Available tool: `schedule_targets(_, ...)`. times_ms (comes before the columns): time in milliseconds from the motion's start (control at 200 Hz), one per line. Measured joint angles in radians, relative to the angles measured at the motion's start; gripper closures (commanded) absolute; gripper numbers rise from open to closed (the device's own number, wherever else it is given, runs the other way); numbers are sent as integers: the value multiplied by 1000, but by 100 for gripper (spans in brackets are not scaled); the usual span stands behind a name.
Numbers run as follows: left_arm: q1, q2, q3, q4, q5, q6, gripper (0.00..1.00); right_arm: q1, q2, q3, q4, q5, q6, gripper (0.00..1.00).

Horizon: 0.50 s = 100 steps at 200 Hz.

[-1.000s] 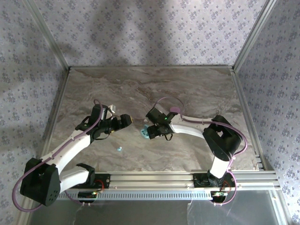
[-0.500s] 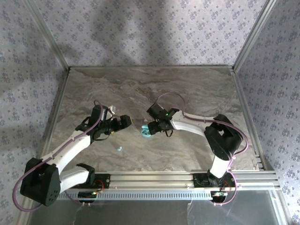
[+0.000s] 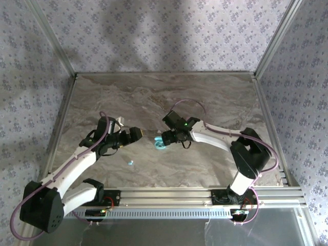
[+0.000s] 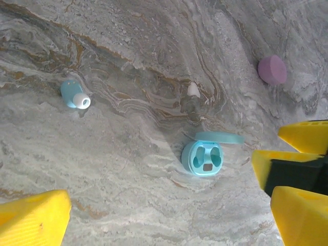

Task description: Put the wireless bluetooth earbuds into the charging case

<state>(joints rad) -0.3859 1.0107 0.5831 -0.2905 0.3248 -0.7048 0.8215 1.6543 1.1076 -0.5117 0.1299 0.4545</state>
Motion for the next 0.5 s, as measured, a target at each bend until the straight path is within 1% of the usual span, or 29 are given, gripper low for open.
schedule_targets(235,0,-61,-21,-101,29,-4,0,3,-155,-69,44,-61,16,14)
schedule_targets(500,-16,-110,-90,-206,72,-38,0,5,-187,-125,82,-105,53,17)
